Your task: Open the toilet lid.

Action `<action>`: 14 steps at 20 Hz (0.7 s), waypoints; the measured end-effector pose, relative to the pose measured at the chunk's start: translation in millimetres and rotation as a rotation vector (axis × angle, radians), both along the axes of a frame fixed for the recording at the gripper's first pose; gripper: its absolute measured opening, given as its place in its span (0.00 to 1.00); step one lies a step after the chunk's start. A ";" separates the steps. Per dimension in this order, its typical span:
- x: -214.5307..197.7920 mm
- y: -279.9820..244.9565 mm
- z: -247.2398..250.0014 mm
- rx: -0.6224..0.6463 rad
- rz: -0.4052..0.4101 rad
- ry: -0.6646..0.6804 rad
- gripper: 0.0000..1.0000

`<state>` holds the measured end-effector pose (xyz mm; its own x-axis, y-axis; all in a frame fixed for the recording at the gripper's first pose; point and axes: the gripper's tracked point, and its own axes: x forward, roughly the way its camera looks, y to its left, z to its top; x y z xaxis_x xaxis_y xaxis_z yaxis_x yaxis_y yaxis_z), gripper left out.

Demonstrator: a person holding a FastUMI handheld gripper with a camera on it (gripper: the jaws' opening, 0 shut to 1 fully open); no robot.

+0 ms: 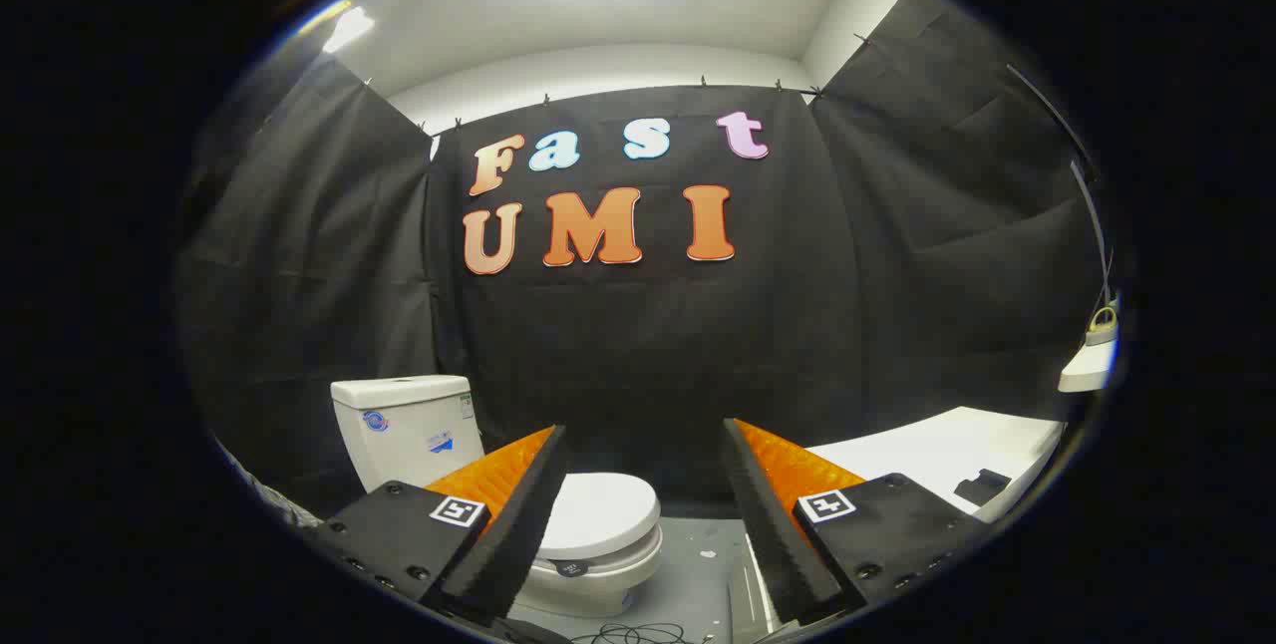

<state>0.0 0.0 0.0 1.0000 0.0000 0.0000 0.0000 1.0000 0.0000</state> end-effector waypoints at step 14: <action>1.2 4.9 -5.3 -0.003 0.014 0.019 0.98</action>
<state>1.2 4.9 -5.3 0.9997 0.0144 -0.0193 -0.0145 0.9999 -0.0031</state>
